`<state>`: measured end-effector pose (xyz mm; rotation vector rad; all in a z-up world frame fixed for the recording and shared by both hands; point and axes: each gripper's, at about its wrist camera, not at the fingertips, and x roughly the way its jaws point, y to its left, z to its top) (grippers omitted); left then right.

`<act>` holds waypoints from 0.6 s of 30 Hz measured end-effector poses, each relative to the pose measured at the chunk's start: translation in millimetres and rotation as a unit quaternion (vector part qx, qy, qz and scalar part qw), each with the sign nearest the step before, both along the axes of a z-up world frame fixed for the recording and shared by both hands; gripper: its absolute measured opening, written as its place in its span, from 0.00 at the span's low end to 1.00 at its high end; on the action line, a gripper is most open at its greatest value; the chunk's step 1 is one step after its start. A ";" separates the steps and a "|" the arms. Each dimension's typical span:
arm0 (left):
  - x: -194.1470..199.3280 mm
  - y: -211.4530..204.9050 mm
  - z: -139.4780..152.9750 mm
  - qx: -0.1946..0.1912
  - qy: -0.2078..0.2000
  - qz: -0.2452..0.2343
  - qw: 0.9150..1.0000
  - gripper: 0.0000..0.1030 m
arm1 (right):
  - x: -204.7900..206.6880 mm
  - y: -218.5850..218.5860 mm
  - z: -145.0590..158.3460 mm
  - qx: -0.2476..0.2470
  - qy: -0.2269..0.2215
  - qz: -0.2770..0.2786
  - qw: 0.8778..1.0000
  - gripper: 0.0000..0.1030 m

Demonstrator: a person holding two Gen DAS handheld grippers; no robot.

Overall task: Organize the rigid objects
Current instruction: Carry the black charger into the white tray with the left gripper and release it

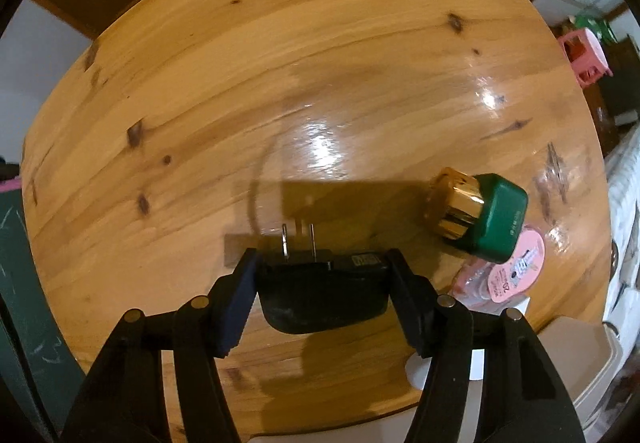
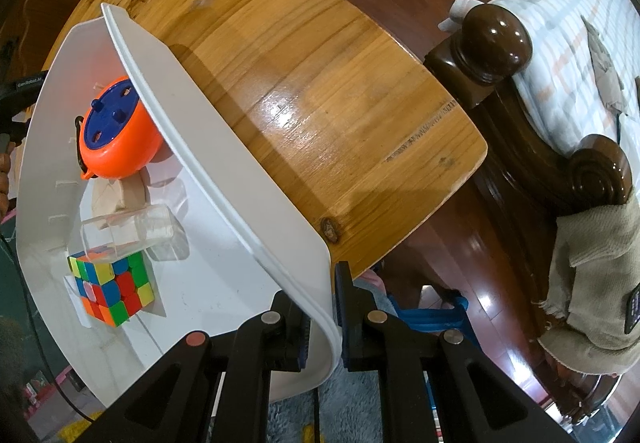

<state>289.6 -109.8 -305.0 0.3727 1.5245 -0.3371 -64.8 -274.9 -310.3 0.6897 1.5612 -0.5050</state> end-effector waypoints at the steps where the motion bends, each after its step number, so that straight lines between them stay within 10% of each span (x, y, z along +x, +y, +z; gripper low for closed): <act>1: 1.2 1.8 -0.8 -0.002 0.002 0.006 1.000 0.64 | 0.5 0.4 0.5 -0.001 0.000 0.003 1.000 0.11; 8: -1.9 14.9 7.5 -0.003 -0.016 0.017 1.000 0.64 | 2.1 3.3 2.9 -0.006 -0.003 0.021 1.000 0.11; 18: -53.3 23.9 104.0 -0.032 -0.053 -0.030 0.998 0.64 | 1.1 1.5 0.2 -0.003 -0.004 0.031 1.000 0.11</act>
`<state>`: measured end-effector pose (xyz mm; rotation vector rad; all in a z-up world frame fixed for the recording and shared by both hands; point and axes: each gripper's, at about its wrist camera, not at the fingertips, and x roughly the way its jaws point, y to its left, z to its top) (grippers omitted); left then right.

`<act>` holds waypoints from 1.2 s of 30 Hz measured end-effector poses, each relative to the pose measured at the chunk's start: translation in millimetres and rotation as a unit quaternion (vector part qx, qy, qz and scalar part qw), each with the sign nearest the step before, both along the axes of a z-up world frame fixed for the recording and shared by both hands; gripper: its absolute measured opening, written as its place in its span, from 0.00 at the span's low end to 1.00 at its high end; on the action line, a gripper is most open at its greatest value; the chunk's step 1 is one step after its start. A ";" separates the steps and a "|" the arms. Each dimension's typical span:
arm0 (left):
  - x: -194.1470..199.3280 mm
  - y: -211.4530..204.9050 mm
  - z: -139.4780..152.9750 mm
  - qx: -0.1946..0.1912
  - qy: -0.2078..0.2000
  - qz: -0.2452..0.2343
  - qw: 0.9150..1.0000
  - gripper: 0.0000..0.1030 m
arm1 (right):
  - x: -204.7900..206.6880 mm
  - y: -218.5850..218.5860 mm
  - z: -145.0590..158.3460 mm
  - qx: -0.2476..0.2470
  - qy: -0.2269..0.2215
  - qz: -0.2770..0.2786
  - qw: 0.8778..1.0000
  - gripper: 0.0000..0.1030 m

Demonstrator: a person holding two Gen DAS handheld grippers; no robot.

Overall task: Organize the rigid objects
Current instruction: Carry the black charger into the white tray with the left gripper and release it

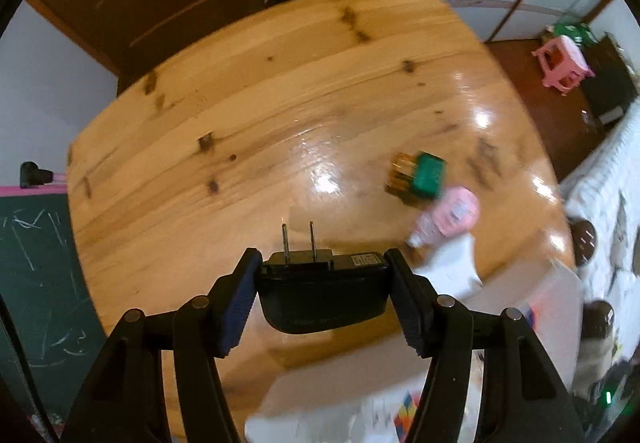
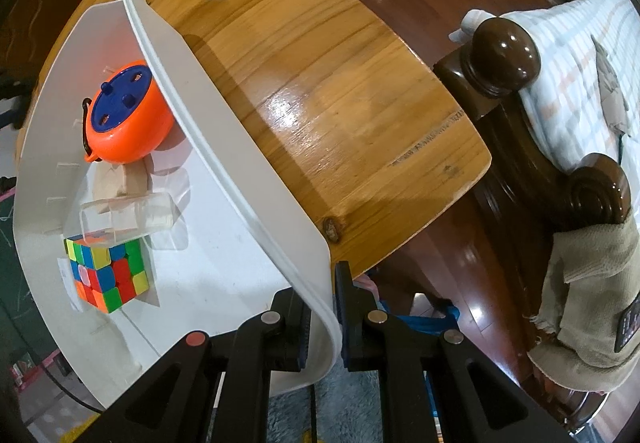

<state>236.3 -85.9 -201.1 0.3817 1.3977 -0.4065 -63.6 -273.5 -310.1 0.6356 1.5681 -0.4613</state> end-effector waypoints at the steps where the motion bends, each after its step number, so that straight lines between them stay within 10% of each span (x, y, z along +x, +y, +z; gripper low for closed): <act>1: -6.1 5.5 6.0 -0.006 -0.002 -0.005 1.000 0.64 | 0.2 0.6 0.3 0.000 0.000 0.002 1.000 0.11; 10: -81.4 18.0 47.7 -0.048 0.010 -0.016 0.999 0.64 | 3.1 3.0 0.9 0.001 -0.002 0.031 1.000 0.10; 36: -122.5 0.1 -69.7 0.053 0.018 0.059 0.997 0.65 | 5.8 5.4 12.9 0.006 -0.024 0.074 0.997 0.10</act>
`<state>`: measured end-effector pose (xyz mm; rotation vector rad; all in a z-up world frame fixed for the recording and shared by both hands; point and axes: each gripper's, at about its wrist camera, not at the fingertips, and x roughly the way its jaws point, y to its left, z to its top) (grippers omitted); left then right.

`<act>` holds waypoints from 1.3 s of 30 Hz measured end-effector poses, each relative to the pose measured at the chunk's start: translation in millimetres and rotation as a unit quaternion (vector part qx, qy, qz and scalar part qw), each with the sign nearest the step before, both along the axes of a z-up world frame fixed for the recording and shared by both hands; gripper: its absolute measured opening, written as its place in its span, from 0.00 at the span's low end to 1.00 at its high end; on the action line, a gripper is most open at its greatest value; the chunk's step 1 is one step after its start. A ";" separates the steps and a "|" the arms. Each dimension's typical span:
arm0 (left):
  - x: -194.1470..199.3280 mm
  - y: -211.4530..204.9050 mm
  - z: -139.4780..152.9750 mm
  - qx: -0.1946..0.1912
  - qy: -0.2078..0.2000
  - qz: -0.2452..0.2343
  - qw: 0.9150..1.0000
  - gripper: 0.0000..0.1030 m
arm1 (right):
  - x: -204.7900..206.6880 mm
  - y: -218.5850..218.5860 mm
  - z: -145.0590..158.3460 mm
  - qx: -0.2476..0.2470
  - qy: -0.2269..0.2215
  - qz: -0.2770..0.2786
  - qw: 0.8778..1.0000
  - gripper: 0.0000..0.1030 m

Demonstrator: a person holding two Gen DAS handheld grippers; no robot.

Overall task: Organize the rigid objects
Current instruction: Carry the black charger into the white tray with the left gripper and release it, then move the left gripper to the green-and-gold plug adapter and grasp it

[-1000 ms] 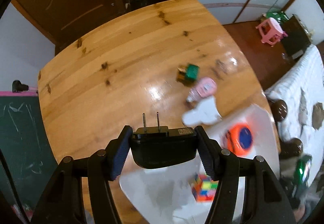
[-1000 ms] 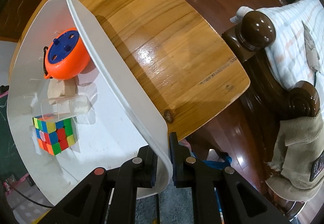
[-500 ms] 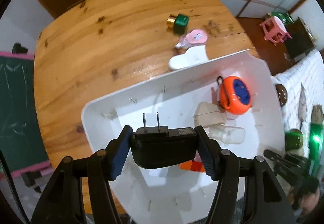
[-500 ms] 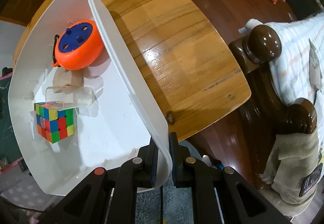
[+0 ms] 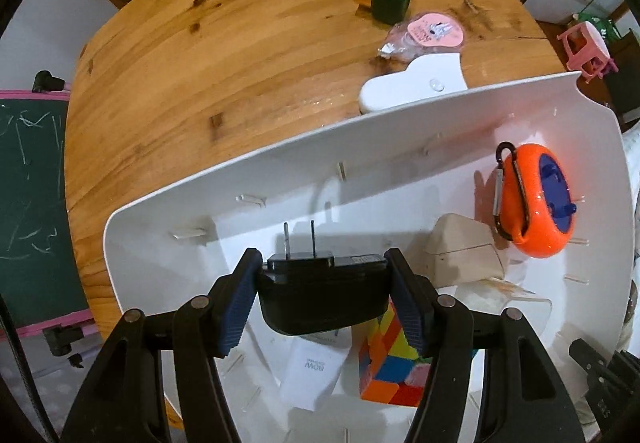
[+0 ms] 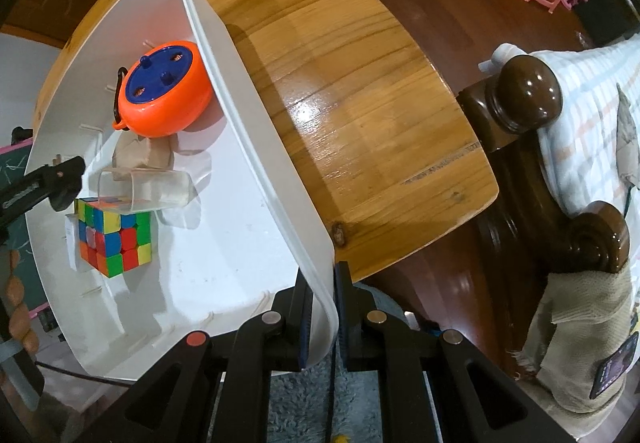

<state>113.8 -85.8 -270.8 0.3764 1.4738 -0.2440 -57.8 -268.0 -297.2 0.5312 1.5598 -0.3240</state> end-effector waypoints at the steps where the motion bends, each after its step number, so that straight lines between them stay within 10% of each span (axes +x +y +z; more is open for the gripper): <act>1: 0.6 0.0 -0.6 0.002 0.002 0.001 1.000 0.65 | 0.1 -0.3 -0.2 0.001 0.000 0.001 1.000 0.10; 7: 2.2 4.7 -3.9 0.000 0.018 0.009 1.000 0.85 | 0.3 -1.4 -1.3 0.004 0.001 0.002 1.000 0.10; 39: 6.1 -12.4 139.2 -0.007 -0.083 -0.096 0.992 0.87 | -1.3 -8.3 -2.7 0.026 0.002 -0.011 1.000 0.10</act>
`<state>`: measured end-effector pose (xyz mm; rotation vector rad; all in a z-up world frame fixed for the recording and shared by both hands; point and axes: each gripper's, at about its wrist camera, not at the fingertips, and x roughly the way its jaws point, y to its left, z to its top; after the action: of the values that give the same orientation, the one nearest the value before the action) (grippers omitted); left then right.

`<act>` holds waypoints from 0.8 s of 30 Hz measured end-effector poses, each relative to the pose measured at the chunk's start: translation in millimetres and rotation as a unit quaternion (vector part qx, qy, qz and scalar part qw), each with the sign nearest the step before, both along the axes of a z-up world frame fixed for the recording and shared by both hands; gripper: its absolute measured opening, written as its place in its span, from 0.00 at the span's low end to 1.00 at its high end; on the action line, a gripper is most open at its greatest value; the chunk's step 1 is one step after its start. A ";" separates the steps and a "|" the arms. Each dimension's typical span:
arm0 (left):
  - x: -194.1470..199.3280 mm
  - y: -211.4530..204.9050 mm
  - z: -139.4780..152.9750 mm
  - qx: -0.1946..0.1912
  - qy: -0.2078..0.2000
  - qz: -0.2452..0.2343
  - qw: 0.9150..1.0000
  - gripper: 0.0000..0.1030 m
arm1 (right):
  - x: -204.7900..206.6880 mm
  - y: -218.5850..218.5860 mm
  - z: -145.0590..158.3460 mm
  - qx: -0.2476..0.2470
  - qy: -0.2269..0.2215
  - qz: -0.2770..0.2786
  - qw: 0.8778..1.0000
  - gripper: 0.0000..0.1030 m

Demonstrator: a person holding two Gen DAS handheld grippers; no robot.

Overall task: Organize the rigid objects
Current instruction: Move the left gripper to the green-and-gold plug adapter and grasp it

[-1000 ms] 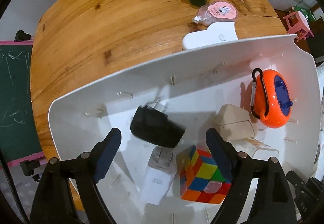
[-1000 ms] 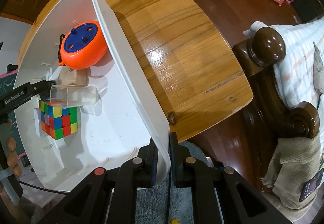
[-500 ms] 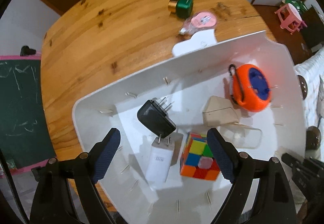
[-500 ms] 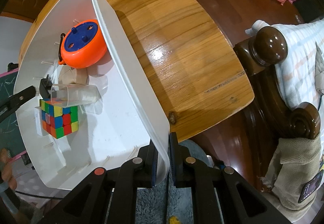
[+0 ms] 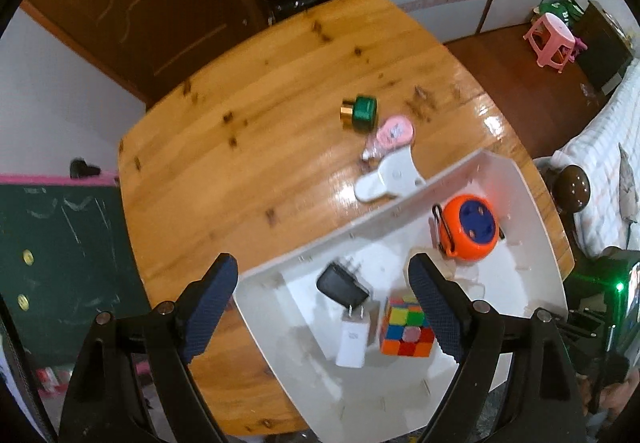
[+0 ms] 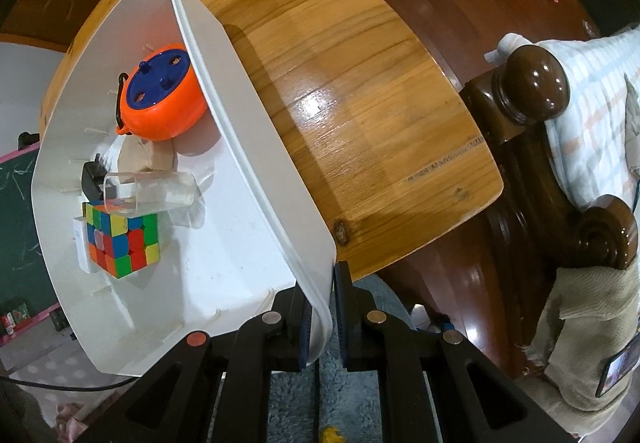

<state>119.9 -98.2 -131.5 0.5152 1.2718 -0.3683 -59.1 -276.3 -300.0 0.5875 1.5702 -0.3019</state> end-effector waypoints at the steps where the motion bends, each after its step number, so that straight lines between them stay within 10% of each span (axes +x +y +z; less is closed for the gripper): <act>1: 3.6 -2.0 3.2 -0.001 -0.001 -0.004 1.000 0.87 | -0.5 -0.6 0.0 0.001 -0.001 -0.002 1.000 0.10; 11: 43.4 -32.6 16.3 -0.009 -0.022 -0.045 0.999 0.88 | -3.9 -2.7 1.0 -0.001 -0.004 -0.018 1.000 0.10; 24: 117.6 -59.2 -75.5 -0.028 0.074 -0.034 0.996 0.95 | -4.0 3.1 3.2 -0.020 -0.002 -0.030 0.999 0.10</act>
<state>237.5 -157.4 -207.0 0.4906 1.3856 -0.5064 -63.1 -273.2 -296.8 0.6034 1.5412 -0.3768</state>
